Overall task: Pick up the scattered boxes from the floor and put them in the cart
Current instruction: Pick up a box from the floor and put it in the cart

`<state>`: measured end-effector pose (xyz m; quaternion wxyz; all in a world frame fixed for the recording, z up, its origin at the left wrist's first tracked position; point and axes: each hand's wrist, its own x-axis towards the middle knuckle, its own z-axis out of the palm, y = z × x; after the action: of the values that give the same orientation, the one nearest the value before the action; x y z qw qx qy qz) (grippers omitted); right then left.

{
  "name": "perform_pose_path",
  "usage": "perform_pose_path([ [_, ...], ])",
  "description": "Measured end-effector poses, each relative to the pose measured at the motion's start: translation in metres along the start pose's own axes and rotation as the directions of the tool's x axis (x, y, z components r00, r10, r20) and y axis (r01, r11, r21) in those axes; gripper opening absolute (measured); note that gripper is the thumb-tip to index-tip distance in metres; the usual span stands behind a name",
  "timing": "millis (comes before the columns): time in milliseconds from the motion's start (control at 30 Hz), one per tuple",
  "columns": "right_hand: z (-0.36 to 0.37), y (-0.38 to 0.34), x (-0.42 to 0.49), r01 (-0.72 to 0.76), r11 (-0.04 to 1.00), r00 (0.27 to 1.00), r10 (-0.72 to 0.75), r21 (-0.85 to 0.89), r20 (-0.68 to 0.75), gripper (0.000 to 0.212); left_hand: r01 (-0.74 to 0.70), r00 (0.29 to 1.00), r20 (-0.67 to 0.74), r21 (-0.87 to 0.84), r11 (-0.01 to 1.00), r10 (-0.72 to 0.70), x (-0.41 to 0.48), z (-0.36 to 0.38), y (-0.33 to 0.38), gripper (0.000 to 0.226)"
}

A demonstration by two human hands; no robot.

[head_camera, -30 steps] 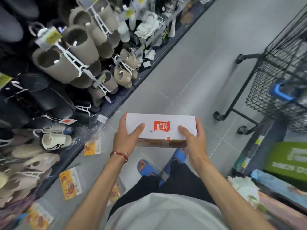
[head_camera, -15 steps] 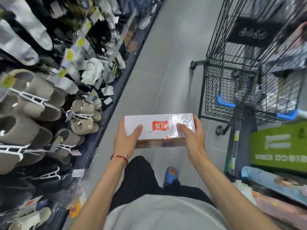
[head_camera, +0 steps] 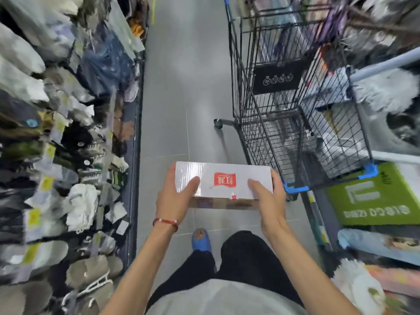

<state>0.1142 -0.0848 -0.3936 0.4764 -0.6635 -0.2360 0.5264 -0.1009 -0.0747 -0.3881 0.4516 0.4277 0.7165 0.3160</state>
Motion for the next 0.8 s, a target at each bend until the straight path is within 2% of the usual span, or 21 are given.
perform_pose_path([
  [300, 0.027, -0.049, 0.079, 0.074, 0.980, 0.954, -0.016, 0.183, -0.299, 0.051, -0.190, 0.961, 0.221, 0.078, 0.979, 0.169, 0.128, 0.031, 0.098, 0.073],
  [433, 0.026, -0.075, 0.136, 0.123, 0.974, 0.913, -0.036, 0.190, -0.407, 0.044, -0.280, 0.924, 0.299, 0.112, 0.953, 0.237, 0.191, 0.068, 0.149, 0.063],
  [500, 0.025, -0.090, 0.165, 0.138, 0.966, 0.895, -0.027, 0.221, -0.445, 0.043, -0.316, 0.909, 0.330, 0.149, 0.937, 0.254, 0.224, 0.090, 0.175, 0.067],
  [633, 0.020, -0.121, 0.218, 0.126, 0.949, 0.859, 0.042, 0.290, -0.510, 0.043, -0.364, 0.878, 0.404, 0.211, 0.907, 0.258, 0.273, 0.132, 0.228, 0.066],
  [800, 0.004, -0.143, 0.273, 0.096, 0.961, 0.822, 0.071, 0.261, -0.565, 0.041, -0.435, 0.828, 0.493, 0.266, 0.860, 0.266, 0.322, 0.180, 0.273, 0.063],
])
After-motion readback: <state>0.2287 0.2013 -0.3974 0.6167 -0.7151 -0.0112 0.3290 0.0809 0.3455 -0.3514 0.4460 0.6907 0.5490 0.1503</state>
